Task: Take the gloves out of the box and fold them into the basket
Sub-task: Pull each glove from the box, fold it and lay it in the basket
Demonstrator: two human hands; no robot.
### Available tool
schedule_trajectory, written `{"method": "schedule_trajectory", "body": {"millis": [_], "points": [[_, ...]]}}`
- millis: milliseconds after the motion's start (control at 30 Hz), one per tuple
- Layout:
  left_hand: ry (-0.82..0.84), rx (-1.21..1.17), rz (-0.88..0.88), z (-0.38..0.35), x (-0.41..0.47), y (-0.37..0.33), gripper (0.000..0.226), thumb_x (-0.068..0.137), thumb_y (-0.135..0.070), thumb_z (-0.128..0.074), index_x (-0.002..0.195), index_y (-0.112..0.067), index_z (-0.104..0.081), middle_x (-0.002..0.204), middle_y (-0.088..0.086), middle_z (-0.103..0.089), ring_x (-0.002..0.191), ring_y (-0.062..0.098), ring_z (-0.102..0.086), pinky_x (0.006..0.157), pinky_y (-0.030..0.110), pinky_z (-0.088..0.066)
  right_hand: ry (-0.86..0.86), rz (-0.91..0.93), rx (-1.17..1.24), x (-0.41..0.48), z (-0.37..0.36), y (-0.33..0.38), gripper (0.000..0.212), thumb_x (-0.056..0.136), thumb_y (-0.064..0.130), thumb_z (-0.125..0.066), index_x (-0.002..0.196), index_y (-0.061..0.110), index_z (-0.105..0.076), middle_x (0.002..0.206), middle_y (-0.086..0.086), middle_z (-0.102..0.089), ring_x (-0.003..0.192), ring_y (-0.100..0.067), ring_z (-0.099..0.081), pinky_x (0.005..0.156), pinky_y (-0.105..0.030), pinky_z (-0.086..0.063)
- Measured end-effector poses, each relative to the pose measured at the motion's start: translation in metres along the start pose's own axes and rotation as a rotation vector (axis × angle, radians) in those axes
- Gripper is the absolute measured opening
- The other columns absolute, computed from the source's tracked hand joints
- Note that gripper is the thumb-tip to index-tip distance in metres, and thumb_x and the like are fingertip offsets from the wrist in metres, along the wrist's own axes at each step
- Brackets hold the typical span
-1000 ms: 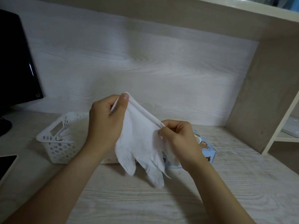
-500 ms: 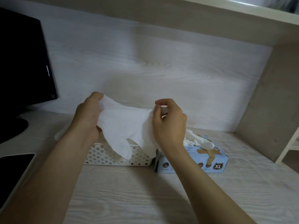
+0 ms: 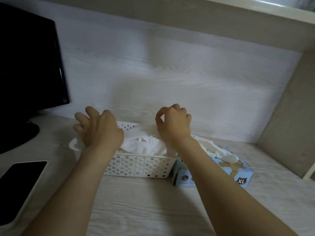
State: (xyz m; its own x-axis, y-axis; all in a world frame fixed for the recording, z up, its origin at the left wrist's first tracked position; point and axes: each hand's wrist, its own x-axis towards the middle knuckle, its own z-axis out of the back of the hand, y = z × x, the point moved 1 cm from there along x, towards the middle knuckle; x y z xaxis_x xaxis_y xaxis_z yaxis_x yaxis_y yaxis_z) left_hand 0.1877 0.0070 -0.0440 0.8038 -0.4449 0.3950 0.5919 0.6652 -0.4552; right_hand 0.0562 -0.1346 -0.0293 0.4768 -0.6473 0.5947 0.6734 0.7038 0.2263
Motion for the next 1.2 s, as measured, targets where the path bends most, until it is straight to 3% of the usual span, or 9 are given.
{"method": "schedule_trajectory", "body": {"millis": [133,233,333,467,600,800,967,1067,1200], "points": [[0.075,-0.151,-0.239,0.000,-0.004,-0.005,0.043,0.087,0.004,-0.058,0.103,-0.032,-0.075,0.129,0.006,-0.057,0.119,0.033,-0.050,0.100,0.044,-0.047,0.264,0.111,0.254,-0.011,0.017,0.004,0.048,0.087,0.043,-0.053,0.131,0.032,-0.071,0.139,-0.005,-0.062,0.129,-0.032,-0.054,0.111,-0.050,-0.042],[0.311,-0.246,-0.248,-0.004,-0.011,-0.008,0.030,0.095,-0.011,-0.052,0.097,-0.026,-0.077,0.106,0.001,-0.073,0.090,0.022,-0.069,0.082,0.044,-0.062,0.500,0.141,0.234,-0.024,0.019,0.001,0.064,0.082,0.046,-0.050,0.144,0.031,-0.060,0.143,-0.003,-0.062,0.134,-0.028,-0.053,0.115,-0.054,-0.041],[0.349,-0.152,-0.247,-0.004,-0.016,-0.009,0.025,0.091,-0.022,-0.052,0.080,-0.015,-0.073,0.074,0.003,-0.074,0.060,0.018,-0.071,0.065,0.042,-0.064,0.558,0.140,0.239,-0.033,0.015,-0.011,0.067,0.081,0.036,-0.059,0.147,0.027,-0.057,0.140,0.001,-0.064,0.131,-0.022,-0.055,0.117,-0.051,-0.039],[0.086,-0.100,-0.377,-0.001,-0.023,-0.018,0.023,0.091,-0.025,-0.057,0.072,-0.022,-0.069,0.070,-0.003,-0.068,0.066,0.022,-0.065,0.072,0.041,-0.058,0.281,0.171,0.283,-0.042,0.015,-0.025,0.054,0.082,0.046,-0.043,0.127,0.036,-0.071,0.138,0.010,-0.064,0.132,-0.020,-0.045,0.112,-0.045,-0.031],[-0.118,-0.330,-0.571,-0.001,-0.043,-0.040,0.016,0.092,-0.027,-0.062,0.080,-0.025,-0.072,0.075,-0.011,-0.068,0.071,0.016,-0.061,0.070,0.032,-0.045,-0.054,0.122,0.253,-0.050,0.027,-0.054,0.040,0.085,0.031,-0.044,0.109,0.032,-0.076,0.114,0.011,-0.068,0.113,-0.017,-0.052,0.095,-0.036,-0.031],[-0.092,-0.262,-0.984,-0.028,-0.070,-0.062,0.019,0.095,-0.029,-0.054,0.083,-0.024,-0.067,0.084,-0.011,-0.064,0.087,0.014,-0.055,0.090,0.040,-0.045,-0.078,0.033,0.197,-0.066,0.045,-0.103,0.043,0.071,0.034,-0.056,0.110,0.031,-0.074,0.102,0.014,-0.065,0.101,-0.015,-0.059,0.093,-0.046,-0.049],[-0.016,-0.134,-1.082,-0.038,-0.083,-0.069,0.037,0.101,-0.052,-0.042,0.100,-0.030,-0.073,0.099,-0.018,-0.069,0.102,0.009,-0.056,0.102,0.036,-0.040,-0.162,0.093,0.222,-0.072,0.041,-0.129,0.010,0.089,0.029,-0.073,0.094,0.025,-0.081,0.091,0.009,-0.074,0.081,-0.012,-0.068,0.074,-0.040,-0.057],[0.003,-0.112,-1.049,-0.040,-0.085,-0.069,0.034,0.100,-0.049,-0.042,0.106,-0.031,-0.070,0.104,-0.017,-0.068,0.096,0.008,-0.058,0.095,0.032,-0.044,-0.250,0.136,0.229,-0.079,0.037,-0.134,0.006,0.096,0.020,-0.075,0.095,0.019,-0.081,0.088,0.009,-0.077,0.078,-0.013,-0.068,0.072,-0.040,-0.057],[-0.024,-0.159,-0.961,-0.040,-0.088,-0.068,0.024,0.096,-0.042,-0.055,0.105,-0.027,-0.072,0.099,-0.014,-0.070,0.083,0.010,-0.063,0.069,0.027,-0.048,-0.325,0.153,0.202,-0.083,0.033,-0.134,0.023,0.106,0.026,-0.060,0.097,0.018,-0.080,0.078,0.008,-0.072,0.069,-0.014,-0.063,0.066,-0.040,-0.053]]}}
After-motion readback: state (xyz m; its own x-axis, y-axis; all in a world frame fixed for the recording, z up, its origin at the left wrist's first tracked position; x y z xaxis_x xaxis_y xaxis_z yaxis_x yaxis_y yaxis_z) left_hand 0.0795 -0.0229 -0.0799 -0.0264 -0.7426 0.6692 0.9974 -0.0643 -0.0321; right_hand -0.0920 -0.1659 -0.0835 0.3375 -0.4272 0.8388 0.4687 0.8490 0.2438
